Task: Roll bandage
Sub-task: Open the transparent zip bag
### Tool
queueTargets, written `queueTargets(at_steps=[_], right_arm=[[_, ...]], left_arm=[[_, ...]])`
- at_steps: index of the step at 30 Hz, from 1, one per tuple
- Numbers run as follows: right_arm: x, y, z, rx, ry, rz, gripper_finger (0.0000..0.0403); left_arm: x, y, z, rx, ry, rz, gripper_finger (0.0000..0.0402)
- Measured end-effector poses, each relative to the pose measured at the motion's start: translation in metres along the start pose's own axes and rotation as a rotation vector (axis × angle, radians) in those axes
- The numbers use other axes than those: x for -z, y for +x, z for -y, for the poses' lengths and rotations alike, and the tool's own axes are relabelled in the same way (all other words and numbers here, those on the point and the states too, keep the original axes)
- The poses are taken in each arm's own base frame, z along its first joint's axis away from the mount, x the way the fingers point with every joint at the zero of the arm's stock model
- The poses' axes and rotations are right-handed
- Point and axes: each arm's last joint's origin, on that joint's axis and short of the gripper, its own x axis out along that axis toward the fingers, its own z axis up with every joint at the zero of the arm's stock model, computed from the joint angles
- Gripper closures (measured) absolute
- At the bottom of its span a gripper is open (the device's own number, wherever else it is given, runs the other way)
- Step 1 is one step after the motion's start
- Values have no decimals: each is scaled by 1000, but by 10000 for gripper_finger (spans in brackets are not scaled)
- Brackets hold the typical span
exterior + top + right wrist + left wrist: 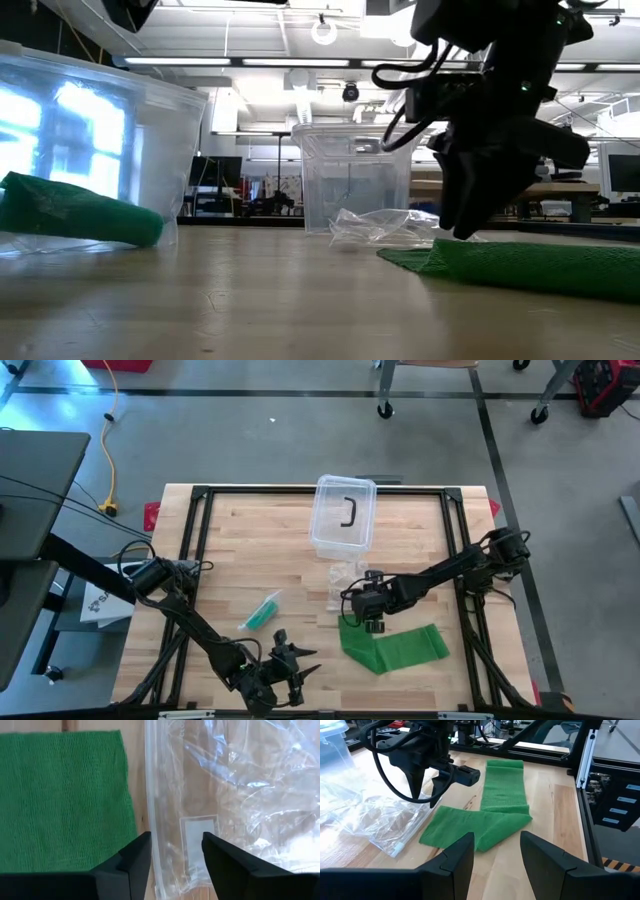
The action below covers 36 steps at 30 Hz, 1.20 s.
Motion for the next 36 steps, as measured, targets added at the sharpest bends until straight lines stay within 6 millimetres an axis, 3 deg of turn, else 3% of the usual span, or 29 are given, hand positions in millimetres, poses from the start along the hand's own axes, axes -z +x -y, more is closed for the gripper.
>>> queueTargets(at_steps=[12, 23, 27, 36], right_arm=[[-1, 0, -2, -74, -108, 5, 238], [10, -2, 4, -45, -96, -113, 238], [9, -15, 7, -34, -88, -84, 238], [7, -64, 23, 42, -51, 82, 238]], left_arm=[[0, -1, 1, 4, -2, -2, 248], [1, -1, 2, 42, -9, -29, 248], [1, -1, 2, 43, -18, -30, 248], [1, -1, 2, 44, -18, -31, 248]])
